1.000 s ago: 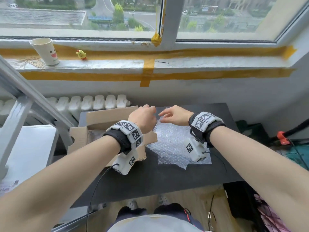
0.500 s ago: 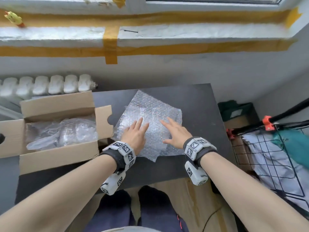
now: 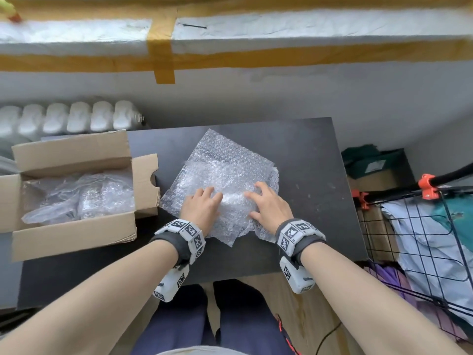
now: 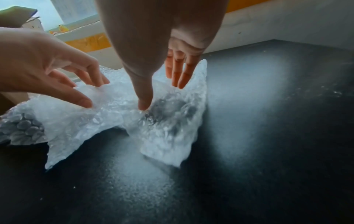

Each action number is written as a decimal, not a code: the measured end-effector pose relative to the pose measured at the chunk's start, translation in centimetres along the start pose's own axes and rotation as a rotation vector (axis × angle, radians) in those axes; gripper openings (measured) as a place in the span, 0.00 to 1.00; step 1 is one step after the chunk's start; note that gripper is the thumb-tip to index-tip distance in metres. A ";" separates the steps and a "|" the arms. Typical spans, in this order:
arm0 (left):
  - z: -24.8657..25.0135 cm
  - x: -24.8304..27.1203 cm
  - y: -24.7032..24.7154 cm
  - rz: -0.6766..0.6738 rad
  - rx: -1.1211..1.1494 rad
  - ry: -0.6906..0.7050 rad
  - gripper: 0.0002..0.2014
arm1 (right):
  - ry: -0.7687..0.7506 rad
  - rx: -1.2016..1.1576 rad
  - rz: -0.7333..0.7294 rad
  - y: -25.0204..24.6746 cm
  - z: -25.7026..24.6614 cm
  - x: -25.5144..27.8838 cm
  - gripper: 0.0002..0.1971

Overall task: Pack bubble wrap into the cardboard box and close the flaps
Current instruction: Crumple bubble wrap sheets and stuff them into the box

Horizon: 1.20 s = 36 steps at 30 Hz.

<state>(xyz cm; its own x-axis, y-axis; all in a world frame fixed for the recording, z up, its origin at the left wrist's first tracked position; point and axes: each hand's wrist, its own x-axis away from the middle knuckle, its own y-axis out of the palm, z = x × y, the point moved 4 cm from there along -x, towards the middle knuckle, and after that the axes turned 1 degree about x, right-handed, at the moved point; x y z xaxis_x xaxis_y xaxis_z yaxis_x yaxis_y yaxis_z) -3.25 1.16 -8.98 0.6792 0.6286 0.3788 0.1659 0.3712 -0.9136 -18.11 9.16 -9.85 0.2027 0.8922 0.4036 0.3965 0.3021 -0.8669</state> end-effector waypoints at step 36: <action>-17.3 14.1 -17.5 0.742 0.343 -0.037 0.11 | -0.541 -0.243 0.520 -13.7 -25.0 -1.3 0.06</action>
<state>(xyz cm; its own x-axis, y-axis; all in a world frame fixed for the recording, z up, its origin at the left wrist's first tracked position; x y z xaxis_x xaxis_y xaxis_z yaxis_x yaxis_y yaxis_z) 15.78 -8.27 9.83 0.5013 0.8129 -0.2966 -0.5493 0.0341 -0.8349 -1.37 -4.53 8.83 -0.0233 0.9572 -0.2885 0.5675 -0.2249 -0.7920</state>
